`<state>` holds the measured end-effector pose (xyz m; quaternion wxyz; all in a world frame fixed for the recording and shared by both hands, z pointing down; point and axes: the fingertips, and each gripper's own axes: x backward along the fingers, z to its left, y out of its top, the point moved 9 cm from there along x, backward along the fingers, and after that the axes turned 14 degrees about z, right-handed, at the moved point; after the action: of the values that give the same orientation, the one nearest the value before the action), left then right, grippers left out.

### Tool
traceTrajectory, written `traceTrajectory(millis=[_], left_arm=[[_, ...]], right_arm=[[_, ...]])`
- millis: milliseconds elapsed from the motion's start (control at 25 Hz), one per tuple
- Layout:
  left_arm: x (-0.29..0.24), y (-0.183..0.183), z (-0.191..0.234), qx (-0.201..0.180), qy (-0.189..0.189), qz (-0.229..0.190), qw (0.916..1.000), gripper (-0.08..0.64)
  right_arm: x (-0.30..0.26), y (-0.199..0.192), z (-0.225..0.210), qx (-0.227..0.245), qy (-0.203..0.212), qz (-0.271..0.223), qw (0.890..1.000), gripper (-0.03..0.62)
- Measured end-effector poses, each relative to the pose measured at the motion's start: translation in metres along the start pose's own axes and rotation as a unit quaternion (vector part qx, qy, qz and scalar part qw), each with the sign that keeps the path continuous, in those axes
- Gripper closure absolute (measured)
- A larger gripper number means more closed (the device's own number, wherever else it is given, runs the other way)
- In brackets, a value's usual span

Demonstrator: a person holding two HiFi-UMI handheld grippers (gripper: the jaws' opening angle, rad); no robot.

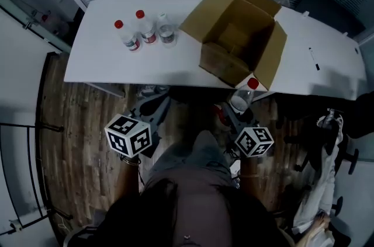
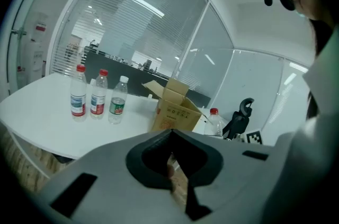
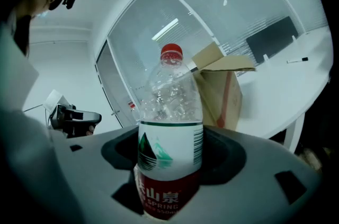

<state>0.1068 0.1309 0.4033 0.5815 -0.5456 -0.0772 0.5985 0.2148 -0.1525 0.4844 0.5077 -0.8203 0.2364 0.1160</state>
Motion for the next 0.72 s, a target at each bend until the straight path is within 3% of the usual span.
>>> traceTrajectory(millis=[360,720], left_arm=[[0.019,0.003,0.05,0.039,0.051,-0.022,0.9977,0.554],[0.015,0.048,0.11,0.067,0.081,-0.049,0.9933,0.554]], right_arm=[[-0.104,0.039,0.048,0.113,0.07,-0.002,0.991,0.27],[-0.214,0.063,0.08,0.166,0.122,0.02,0.978,0.27]])
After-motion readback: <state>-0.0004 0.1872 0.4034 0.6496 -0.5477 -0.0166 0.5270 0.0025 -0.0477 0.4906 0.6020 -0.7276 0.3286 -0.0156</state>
